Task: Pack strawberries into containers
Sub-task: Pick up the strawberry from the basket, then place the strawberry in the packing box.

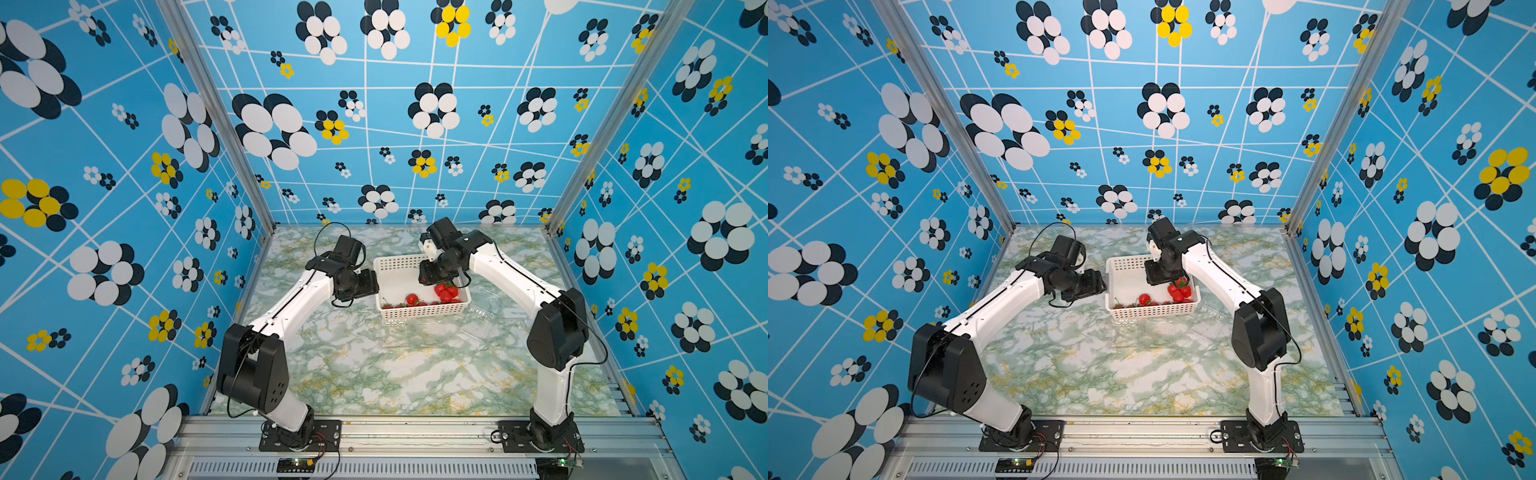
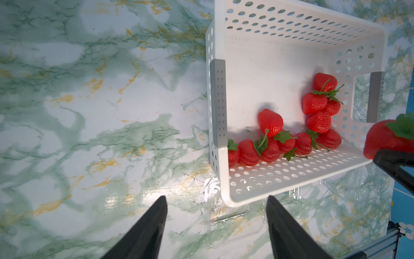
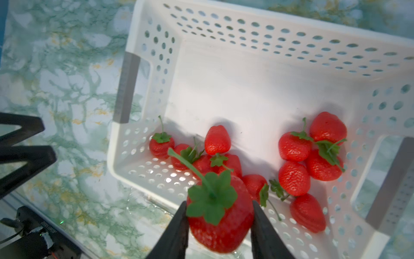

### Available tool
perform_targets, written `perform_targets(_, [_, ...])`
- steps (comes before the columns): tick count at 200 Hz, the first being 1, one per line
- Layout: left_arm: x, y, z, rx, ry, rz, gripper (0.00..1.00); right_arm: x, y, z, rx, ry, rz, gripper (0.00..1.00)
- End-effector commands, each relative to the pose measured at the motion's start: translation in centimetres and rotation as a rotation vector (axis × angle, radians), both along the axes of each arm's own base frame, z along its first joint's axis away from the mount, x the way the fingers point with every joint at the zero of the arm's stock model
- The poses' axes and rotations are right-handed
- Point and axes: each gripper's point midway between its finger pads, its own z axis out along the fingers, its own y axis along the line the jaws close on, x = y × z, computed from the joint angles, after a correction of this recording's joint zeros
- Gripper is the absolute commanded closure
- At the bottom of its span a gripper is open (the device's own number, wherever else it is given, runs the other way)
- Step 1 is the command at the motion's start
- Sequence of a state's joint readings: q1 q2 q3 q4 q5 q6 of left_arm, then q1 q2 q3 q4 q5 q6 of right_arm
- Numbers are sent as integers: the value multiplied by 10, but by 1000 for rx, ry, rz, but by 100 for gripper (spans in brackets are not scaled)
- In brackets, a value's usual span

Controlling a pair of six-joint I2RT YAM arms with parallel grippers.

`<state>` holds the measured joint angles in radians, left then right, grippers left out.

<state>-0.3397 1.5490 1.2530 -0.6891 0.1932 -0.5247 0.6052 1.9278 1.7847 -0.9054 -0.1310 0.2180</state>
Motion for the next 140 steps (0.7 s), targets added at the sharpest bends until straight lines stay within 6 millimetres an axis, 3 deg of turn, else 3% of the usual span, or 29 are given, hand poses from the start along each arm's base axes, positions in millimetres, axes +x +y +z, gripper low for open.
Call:
perform_targets(1, [-16,11,0,2,14,36,29,-41,12,8,22,32,37,82])
perform_targets(26, [-31,15,-4,-7,14,45,29,-75,26,9,32,33,61,82])
perform_targets(59, [-50,16,-18,-15,31,46,29,-107,39,-19,16,79,87,82])
perform_targets(104, [-69,16,-37,-18,54,33,29,-116,65,-58,-22,122,114,82])
perform_targets(140, [-73,18,-39,-17,46,32,29,-114,72,-84,-65,158,127,83])
